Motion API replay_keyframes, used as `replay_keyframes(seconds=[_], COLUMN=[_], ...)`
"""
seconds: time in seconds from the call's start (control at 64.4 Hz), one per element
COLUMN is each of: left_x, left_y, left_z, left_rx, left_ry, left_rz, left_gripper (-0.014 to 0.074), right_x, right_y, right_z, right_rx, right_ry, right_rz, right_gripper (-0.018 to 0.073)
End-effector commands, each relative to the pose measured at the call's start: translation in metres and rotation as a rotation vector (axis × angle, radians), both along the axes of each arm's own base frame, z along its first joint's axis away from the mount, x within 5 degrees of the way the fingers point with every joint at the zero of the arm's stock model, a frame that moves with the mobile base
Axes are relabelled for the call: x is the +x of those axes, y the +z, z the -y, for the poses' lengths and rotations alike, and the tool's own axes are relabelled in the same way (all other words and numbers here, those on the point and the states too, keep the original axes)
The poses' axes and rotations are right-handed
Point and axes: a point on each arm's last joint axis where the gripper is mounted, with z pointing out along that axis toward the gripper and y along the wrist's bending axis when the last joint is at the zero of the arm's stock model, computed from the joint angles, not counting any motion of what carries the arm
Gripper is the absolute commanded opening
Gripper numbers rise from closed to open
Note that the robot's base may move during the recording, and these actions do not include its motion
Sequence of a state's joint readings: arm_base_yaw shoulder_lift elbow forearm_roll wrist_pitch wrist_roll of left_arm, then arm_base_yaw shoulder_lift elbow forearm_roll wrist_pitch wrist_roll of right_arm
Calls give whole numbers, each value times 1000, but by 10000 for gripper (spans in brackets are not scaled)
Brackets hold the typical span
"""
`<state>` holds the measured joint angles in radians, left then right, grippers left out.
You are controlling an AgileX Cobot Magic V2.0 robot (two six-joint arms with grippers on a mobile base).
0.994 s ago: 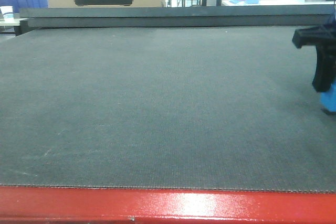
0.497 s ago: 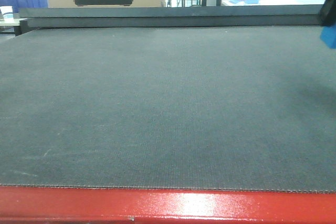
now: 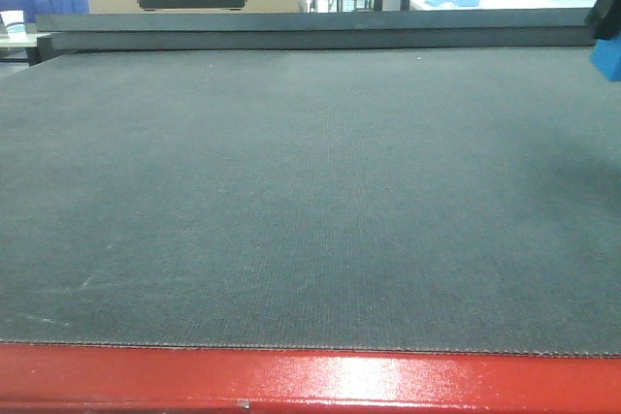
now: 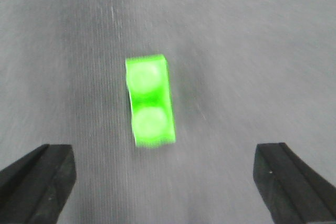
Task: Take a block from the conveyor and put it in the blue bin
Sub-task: 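Close the right gripper on the blue brick and the left on the green brick, then lift both held bricks up off the belt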
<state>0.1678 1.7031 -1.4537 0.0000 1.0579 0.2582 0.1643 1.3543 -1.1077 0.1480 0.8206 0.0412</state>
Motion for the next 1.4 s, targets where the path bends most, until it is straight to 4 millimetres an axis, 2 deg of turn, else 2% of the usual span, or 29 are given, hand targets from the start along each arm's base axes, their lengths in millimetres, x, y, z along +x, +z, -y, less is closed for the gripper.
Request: replay_keyframes(seconds=[0.0,0.326,0.621,0.699,0.761,0.839,0.916,1.009,1.072,1.211,1.382], left_x=[13,36,42,43,43,43,42,41,39,34,27], left_y=[-12,-62,-79,-83,-84,-84,-84,-85,-84,-73,-36], left_z=[-3,-8,-9,-9,-9,-9,-9,-8,-8,0,34], left_rx=[10,2,-4,-6,-12,-19,-14,-22,-25,-71,-71], left_ry=[-2,-2,-1,1,7,9,7,9,9,38,-26], left_rz=[20,-53,-81,-92,-98,-99,-107,-119,-134,-134,-44], left_gripper=[587,587,587,565,506,390,239,2,-111,-111,-111], right_x=[0,0,1,1,1,1,1,1,1,2,2], right_y=[6,6,6,6,6,6,6,6,6,7,4], right_z=[1,1,1,1,1,1,1,1,1,1,6], right_rx=[-1,-1,0,0,0,-1,-1,-1,0,-9,-59], right_ry=[2,2,1,1,1,3,3,3,2,2,6], right_rz=[35,35,43,43,43,44,44,46,51,64,63], right_gripper=[-151,-151,-151,-151,-151,-151,-151,-151,-151,-151,-151])
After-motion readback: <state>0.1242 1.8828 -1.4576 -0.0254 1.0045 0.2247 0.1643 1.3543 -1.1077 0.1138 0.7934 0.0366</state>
